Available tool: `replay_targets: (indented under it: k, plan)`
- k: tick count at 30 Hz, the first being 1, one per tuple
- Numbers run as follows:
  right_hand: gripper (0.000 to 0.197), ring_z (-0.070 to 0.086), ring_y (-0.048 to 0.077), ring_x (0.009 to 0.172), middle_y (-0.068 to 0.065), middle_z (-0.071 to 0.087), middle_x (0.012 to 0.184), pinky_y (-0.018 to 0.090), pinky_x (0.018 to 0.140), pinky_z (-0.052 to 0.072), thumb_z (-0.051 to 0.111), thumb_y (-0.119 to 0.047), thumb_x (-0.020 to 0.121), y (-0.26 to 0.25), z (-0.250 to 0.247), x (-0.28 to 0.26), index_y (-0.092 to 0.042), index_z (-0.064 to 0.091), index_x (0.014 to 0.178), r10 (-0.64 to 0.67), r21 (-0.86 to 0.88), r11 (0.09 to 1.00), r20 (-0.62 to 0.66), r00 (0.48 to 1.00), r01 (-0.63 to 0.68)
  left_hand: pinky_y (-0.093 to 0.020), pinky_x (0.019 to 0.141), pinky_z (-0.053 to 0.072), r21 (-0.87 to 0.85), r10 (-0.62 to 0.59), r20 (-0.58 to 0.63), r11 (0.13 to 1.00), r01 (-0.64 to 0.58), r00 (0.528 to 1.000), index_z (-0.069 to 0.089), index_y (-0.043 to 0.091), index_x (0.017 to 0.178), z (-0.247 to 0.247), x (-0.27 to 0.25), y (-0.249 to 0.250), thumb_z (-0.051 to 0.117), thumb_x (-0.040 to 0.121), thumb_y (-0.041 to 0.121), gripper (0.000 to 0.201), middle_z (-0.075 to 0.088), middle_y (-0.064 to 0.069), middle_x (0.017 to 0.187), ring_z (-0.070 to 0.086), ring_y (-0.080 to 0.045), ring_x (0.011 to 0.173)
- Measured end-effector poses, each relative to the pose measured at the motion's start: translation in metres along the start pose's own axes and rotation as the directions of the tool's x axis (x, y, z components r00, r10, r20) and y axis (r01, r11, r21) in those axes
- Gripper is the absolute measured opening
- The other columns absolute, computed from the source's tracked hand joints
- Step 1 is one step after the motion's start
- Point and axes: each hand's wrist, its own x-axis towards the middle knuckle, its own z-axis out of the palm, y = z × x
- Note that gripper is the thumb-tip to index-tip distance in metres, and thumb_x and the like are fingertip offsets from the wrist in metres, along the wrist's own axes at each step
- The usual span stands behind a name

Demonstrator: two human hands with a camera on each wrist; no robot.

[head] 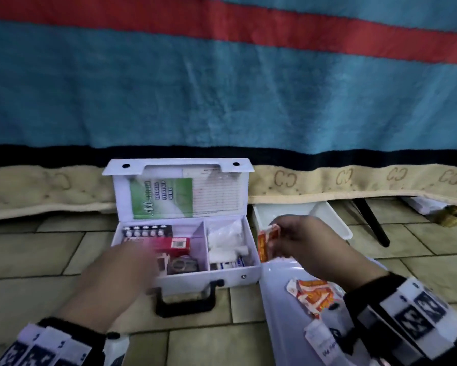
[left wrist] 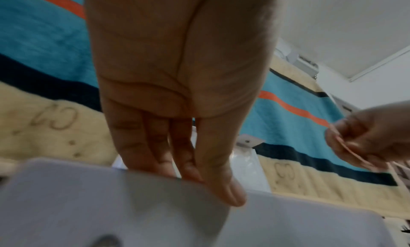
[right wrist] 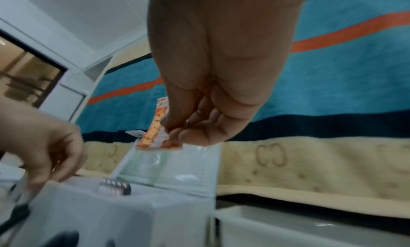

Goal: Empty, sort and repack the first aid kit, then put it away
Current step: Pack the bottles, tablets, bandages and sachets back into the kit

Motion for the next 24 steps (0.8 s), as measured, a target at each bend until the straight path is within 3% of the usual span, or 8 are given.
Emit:
replay_targets:
  k: [2, 5, 8, 11, 13, 16, 20, 24]
  plan:
    - [0.025, 0.051, 0.002, 0.053, -0.007, 0.058, 0.058, 0.019, 0.058, 0.042, 0.064, -0.002, 0.084, -0.018, 0.011, 0.027, -0.017, 0.058, 0.065, -0.049, 0.149, 0.988, 0.055, 0.997, 0.041, -0.019, 0.056, 0.037, -0.012, -0.02, 0.015, 1.0, 0.021, 1.0, 0.059, 0.037, 0.049, 0.001, 0.0, -0.007, 0.08, 0.067, 0.024, 0.031, 0.061, 0.018, 0.059, 0.055, 0.006, 0.063]
    - [0.024, 0.049, 0.001, 0.053, -0.002, 0.059, 0.062, 0.011, 0.053, 0.038, 0.064, 0.002, 0.084, -0.037, 0.027, 0.074, -0.015, 0.061, 0.068, -0.075, 0.297, 0.953, 0.06, 0.995, 0.054, -0.021, 0.059, 0.044, -0.142, -0.038, 0.032, 0.989, 0.043, 0.999, 0.064, 0.039, 0.046, -0.001, 0.005, -0.014, 0.083, 0.064, 0.022, 0.031, 0.066, 0.018, 0.059, 0.059, 0.004, 0.063]
    - [0.017, 0.055, 0.01, 0.061, 0.009, 0.062, 0.073, 0.015, 0.057, 0.048, 0.06, 0.004, 0.086, -0.055, 0.03, 0.111, -0.012, 0.065, 0.082, -0.063, 0.436, 0.892, -0.151, 0.987, 0.123, -0.022, 0.064, 0.047, -0.168, -0.045, 0.041, 0.984, 0.051, 0.998, 0.063, 0.041, 0.045, 0.0, 0.005, -0.017, 0.082, 0.064, 0.024, 0.031, 0.066, 0.021, 0.06, 0.061, 0.003, 0.064]
    - [0.023, 0.06, 0.012, 0.067, 0.011, 0.064, 0.075, 0.019, 0.063, 0.055, 0.057, 0.007, 0.087, -0.075, 0.032, 0.133, -0.012, 0.064, 0.077, -0.038, 0.597, 0.772, -0.301, 0.953, 0.219, -0.02, 0.064, 0.044, -0.151, -0.054, 0.009, 0.987, 0.054, 0.999, 0.061, 0.032, 0.05, 0.002, 0.005, -0.018, 0.08, 0.066, 0.029, 0.025, 0.068, 0.012, 0.067, 0.06, 0.001, 0.068]
    - [0.025, 0.058, 0.009, 0.066, 0.005, 0.064, 0.071, 0.02, 0.065, 0.052, 0.061, 0.006, 0.085, -0.083, 0.038, 0.141, -0.014, 0.066, 0.071, -0.069, 0.521, 0.817, -0.34, 0.938, 0.249, -0.015, 0.059, 0.04, -0.149, -0.056, -0.007, 0.987, 0.054, 0.998, 0.061, 0.031, 0.052, 0.003, 0.005, -0.02, 0.079, 0.067, 0.031, 0.024, 0.066, 0.011, 0.065, 0.058, 0.002, 0.067]
    - [0.012, 0.054, -0.004, 0.054, -0.003, 0.063, 0.064, 0.004, 0.056, 0.038, 0.066, 0.002, 0.081, -0.087, 0.049, 0.146, -0.007, 0.073, 0.076, -0.156, 0.209, 0.95, -0.327, 0.932, 0.233, -0.006, 0.05, 0.033, -0.148, -0.05, -0.009, 0.988, 0.048, 0.999, 0.063, 0.032, 0.055, 0.002, 0.005, -0.021, 0.079, 0.067, 0.034, 0.02, 0.063, 0.012, 0.061, 0.054, 0.005, 0.06]
    - [0.012, 0.059, 0.02, 0.07, 0.004, 0.064, 0.072, 0.024, 0.061, 0.042, 0.063, -0.011, 0.084, -0.095, 0.054, 0.15, -0.018, 0.073, 0.082, -0.202, -0.253, 0.955, -0.162, 0.966, 0.157, -0.006, 0.049, 0.031, -0.163, -0.051, -0.005, 0.985, 0.049, 0.999, 0.062, 0.033, 0.055, 0.003, 0.006, -0.023, 0.078, 0.067, 0.035, 0.02, 0.062, 0.012, 0.06, 0.053, 0.005, 0.058]
    - [0.017, 0.06, 0.031, 0.085, 0.012, 0.066, 0.087, 0.033, 0.07, 0.046, 0.049, -0.026, 0.095, -0.107, 0.054, 0.147, -0.015, 0.062, 0.096, -0.208, -0.365, 0.916, -0.077, 0.975, 0.166, -0.01, 0.054, 0.036, -0.175, -0.051, -0.009, 0.983, 0.049, 0.999, 0.063, 0.034, 0.055, 0.002, 0.007, -0.024, 0.078, 0.067, 0.034, 0.019, 0.063, 0.013, 0.061, 0.055, 0.004, 0.062]
